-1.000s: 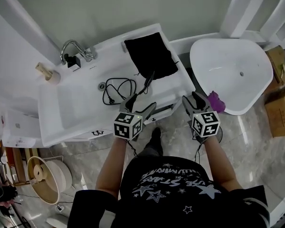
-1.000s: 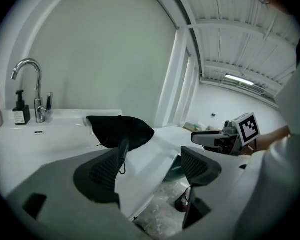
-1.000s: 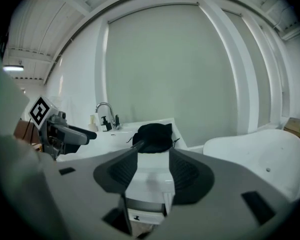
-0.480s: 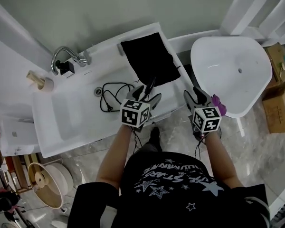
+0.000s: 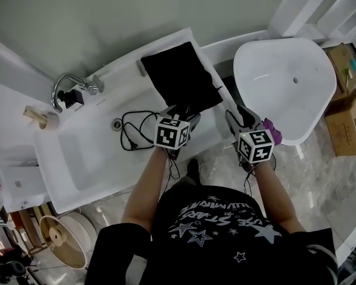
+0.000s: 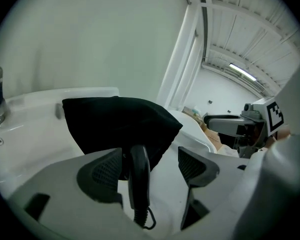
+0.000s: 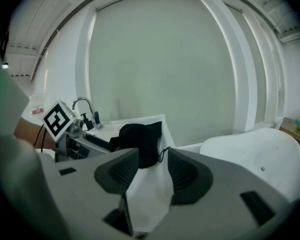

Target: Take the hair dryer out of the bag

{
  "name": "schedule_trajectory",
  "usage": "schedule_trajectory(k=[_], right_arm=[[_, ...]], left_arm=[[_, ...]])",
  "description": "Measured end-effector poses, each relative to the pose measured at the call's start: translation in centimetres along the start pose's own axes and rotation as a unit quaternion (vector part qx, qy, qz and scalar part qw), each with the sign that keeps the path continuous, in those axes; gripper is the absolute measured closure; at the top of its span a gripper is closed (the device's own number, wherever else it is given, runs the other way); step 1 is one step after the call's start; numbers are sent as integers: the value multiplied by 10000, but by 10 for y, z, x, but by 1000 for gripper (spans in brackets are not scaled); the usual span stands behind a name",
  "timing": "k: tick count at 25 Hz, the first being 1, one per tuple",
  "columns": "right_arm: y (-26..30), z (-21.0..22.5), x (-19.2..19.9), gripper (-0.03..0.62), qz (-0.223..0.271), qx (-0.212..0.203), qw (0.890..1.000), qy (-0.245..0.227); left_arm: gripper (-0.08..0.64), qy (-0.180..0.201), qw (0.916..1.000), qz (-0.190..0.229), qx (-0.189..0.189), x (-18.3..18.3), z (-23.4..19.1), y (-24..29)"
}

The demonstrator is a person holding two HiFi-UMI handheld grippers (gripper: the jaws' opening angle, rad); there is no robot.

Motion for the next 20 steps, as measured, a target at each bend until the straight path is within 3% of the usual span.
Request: schedule_trajectory(k=[7, 12, 20], right_arm=[[17, 7, 3, 411, -150, -35, 9999, 9], [25, 13, 5, 413, -255, -32, 9997, 29], [44, 14, 8, 420, -554, -149, 9981, -230]], left_arm=[[245, -269, 9994, -16, -220, -8, -16, 23], [247, -242, 9992, -169, -254, -8, -16, 37], [312, -278, 9986, -269, -349, -10, -21, 49]])
Point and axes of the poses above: the fingertips, and each gripper's own axes: y forward along the fingers, z to its right, x out of its underside, the point moved 4 cm from there along -y, backward along the fingers, and after that the axes turned 11 degrees about -x, right-handed, at the moved point
